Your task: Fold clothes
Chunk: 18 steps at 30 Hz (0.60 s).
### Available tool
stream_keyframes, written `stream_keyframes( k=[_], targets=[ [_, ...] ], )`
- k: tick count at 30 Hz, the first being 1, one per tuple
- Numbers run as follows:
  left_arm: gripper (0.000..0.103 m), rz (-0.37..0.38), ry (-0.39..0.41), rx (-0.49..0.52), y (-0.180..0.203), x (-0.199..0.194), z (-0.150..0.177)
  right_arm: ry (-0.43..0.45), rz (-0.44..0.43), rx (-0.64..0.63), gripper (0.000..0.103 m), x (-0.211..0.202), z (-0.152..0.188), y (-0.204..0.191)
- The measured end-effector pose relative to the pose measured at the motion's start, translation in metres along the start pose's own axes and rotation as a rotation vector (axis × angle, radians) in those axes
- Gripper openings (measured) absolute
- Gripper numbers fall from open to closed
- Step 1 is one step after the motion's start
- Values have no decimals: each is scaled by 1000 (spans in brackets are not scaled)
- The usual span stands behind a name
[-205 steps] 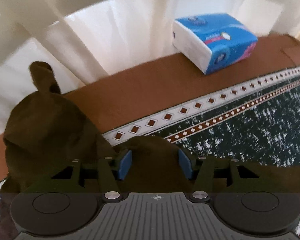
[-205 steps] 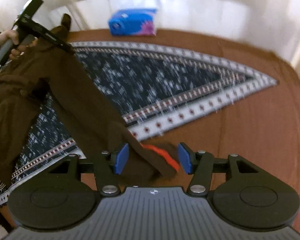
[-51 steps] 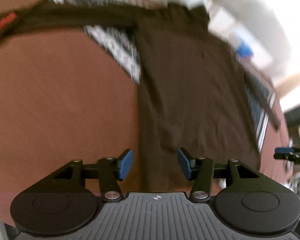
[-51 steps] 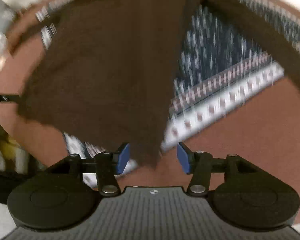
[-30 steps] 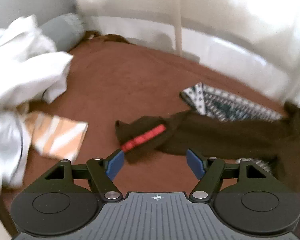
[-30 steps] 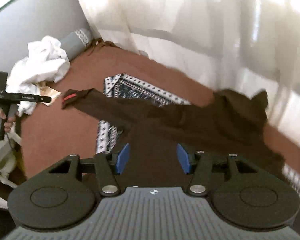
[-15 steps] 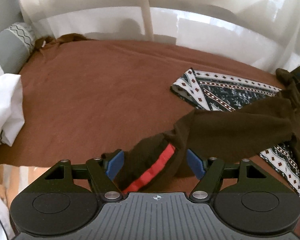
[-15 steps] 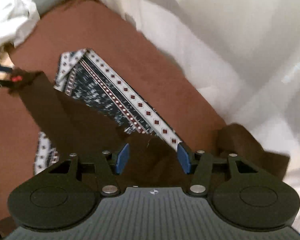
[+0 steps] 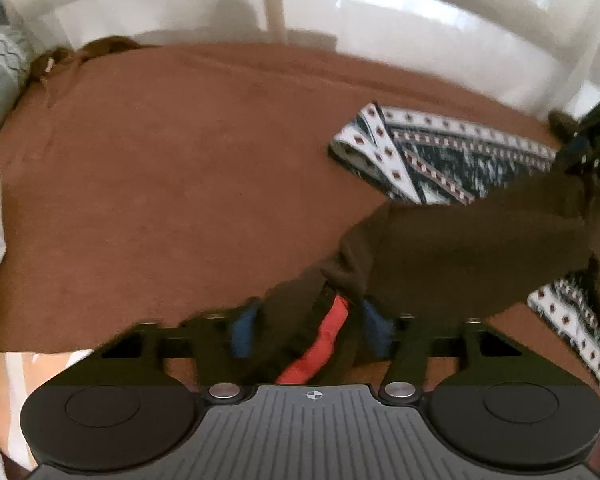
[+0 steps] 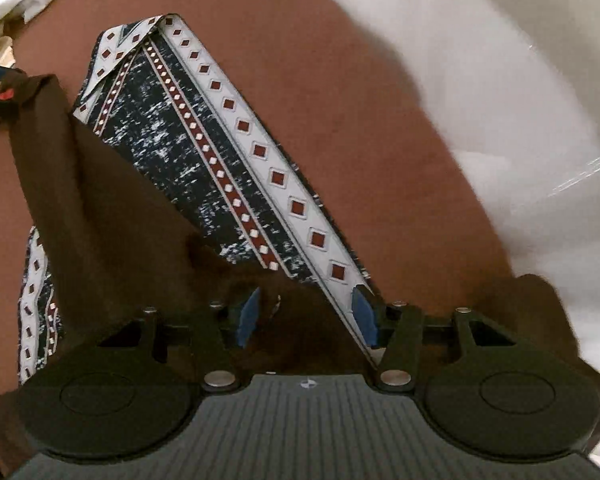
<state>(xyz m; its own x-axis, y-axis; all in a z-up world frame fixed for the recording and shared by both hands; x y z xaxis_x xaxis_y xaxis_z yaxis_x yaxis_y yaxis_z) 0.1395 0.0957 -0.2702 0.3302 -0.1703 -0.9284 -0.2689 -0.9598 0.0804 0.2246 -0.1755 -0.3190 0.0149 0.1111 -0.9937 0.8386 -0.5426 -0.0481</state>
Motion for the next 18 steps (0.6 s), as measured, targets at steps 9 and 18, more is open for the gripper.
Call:
stream_keyframes(
  k=[9, 18],
  targets=[
    [9, 138, 49, -160, -16, -54, 3, 258, -89, 155, 0, -63, -1, 18],
    [9, 159, -13, -140, -16, -50, 11, 215, -117, 151, 8, -47, -22, 24]
  ],
)
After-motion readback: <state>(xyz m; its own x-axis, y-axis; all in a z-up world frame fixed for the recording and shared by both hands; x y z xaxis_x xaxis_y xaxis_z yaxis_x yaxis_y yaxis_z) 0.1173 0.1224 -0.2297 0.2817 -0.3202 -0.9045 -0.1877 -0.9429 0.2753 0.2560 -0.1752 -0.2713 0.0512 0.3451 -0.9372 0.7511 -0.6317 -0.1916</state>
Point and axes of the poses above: each gripper's, at about its wrist camera, not at the fingertips, and x roughly the way its jaws point, y to its right, z to its underside, the point moved 8 cm from there along x, roughly the way its jaws point, and after that the axes turned 7 degrees about -y, right-handed, at the moved point
